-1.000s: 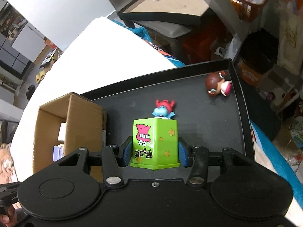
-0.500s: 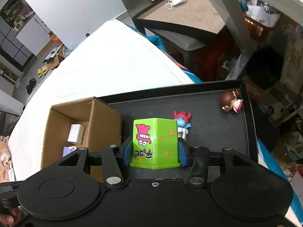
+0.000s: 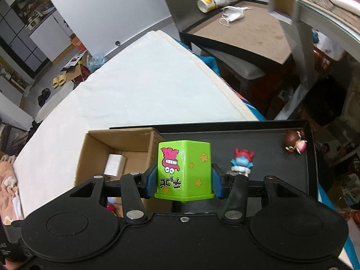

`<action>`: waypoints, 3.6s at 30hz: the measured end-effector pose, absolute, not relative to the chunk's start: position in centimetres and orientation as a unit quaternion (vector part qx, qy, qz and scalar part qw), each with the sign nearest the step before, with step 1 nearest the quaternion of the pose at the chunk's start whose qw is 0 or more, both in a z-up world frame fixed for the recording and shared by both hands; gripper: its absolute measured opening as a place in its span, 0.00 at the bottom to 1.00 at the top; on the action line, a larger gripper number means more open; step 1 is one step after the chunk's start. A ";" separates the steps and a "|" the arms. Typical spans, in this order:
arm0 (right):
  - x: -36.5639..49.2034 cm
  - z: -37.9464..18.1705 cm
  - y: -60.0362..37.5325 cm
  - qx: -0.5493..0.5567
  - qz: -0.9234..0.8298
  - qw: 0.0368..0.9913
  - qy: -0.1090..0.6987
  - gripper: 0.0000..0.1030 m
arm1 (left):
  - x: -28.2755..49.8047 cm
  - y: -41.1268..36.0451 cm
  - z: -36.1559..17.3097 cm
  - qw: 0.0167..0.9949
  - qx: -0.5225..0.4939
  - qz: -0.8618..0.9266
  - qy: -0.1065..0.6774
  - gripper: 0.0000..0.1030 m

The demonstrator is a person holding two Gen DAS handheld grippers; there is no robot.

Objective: Organize rigid objects
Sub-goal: 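Carry the green cup into the box and open the right gripper, then move the right gripper back to the blue figure with beer mug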

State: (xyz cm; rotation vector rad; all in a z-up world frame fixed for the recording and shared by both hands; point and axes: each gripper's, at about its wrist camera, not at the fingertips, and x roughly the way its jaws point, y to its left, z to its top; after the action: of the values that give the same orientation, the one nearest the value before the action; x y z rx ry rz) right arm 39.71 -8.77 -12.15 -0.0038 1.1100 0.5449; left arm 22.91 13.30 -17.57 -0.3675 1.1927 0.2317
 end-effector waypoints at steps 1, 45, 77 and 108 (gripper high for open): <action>39.6 -12.0 -8.4 -0.004 0.258 0.815 0.520 0.46 | 22.9 13.3 -17.6 0.805 -0.172 0.108 0.557 0.08; 37.2 -15.1 3.8 -0.093 0.298 0.795 0.521 0.46 | 22.8 13.8 -17.7 0.809 -0.179 0.092 0.553 0.09; 37.2 -14.0 0.6 -0.059 0.316 0.799 0.508 0.54 | 22.9 13.5 -17.7 0.808 -0.172 0.097 0.555 0.09; 39.2 -15.5 -11.8 0.001 0.261 0.829 0.494 0.74 | 23.4 11.9 -17.5 0.804 -0.140 0.123 0.564 0.08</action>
State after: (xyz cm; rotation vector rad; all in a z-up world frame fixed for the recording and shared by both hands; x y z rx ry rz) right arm 39.24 -11.82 -15.55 0.0014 1.0493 0.5538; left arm 23.39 11.94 -17.52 -0.2992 1.2087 0.2639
